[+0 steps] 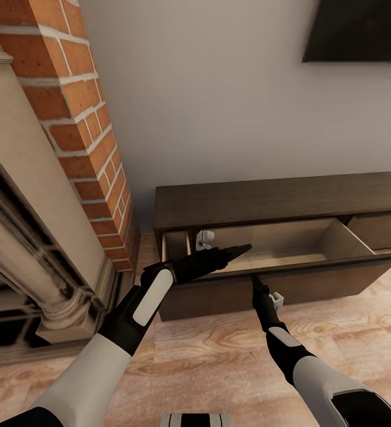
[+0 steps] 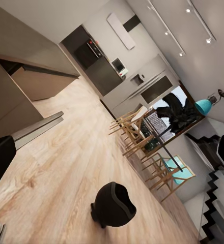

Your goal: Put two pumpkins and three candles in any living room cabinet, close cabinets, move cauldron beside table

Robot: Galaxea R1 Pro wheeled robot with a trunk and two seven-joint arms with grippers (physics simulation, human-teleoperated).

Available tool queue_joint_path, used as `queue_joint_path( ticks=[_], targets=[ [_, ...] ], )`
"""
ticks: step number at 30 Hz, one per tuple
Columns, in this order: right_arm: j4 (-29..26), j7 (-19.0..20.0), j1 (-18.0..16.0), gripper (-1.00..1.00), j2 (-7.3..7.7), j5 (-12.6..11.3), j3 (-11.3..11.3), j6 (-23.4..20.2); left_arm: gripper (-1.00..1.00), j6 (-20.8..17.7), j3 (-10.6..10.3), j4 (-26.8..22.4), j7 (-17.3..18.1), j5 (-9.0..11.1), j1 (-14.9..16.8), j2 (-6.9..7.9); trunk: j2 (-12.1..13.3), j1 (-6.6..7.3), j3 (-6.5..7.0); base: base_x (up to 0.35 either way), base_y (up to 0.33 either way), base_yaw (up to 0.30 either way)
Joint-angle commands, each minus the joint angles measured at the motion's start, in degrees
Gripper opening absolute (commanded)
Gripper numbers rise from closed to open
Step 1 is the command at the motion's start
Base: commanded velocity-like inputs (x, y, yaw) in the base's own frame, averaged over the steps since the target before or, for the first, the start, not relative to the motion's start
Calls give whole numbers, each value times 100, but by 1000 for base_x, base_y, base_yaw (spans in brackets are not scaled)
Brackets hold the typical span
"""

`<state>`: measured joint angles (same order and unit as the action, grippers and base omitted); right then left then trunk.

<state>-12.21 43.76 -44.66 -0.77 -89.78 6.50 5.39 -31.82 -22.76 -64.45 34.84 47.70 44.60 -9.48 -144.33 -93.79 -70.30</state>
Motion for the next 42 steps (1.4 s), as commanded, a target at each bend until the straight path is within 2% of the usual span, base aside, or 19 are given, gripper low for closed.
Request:
queue_joint_path(
  ticks=[1, 38, 42],
  targets=[
    [52, -16, 1, -100, -81, 30, 282, 35, 100, -43, 0, 3, -3, 46, 4, -1, -1, 0, -5, 0, 0, 0],
    [52, -17, 1, -100, -81, 39, 290, 39, 100, -43, 0, 3, -20, -2, 3, -9, -1, 0, -5, -6, 0, 0],
    [52, -17, 1, -100, -81, 39, 290, 41, 100, -43, 0, 0, -124, -2, 4, -10, -1, 0, -5, 0, 0, 0]
  ],
)
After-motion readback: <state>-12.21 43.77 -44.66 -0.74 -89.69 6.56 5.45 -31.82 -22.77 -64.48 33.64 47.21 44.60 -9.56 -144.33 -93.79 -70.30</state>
